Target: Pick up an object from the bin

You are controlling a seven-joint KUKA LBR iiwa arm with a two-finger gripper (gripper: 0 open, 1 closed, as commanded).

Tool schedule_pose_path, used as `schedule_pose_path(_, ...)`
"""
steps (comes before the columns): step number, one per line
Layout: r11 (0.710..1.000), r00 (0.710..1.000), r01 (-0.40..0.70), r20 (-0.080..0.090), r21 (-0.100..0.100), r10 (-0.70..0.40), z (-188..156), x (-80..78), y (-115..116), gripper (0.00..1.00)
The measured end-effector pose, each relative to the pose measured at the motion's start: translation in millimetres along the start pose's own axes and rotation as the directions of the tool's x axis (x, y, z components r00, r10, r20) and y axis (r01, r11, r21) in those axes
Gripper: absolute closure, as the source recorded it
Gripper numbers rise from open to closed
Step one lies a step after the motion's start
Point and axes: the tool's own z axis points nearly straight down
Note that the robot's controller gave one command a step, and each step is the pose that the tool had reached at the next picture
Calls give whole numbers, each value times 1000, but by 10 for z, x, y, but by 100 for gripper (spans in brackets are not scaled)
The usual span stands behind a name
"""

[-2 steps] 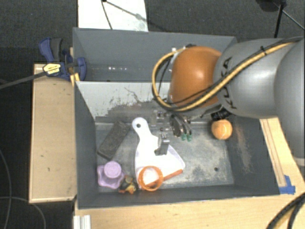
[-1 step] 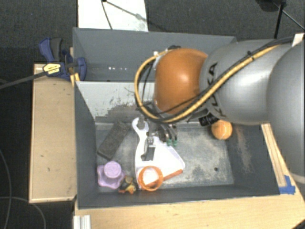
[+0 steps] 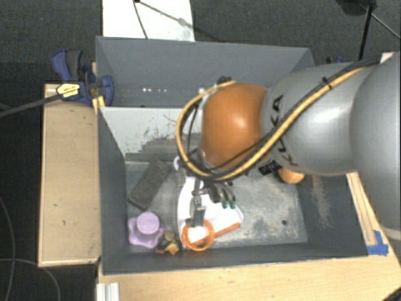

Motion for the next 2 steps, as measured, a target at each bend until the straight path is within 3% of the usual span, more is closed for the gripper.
schedule_pose_path(1,981,981,192,0,6,-192,547,168,-452,0)
schedule_pose_path(2,991,991,133,-7,5,-133,864,448,-558,100)
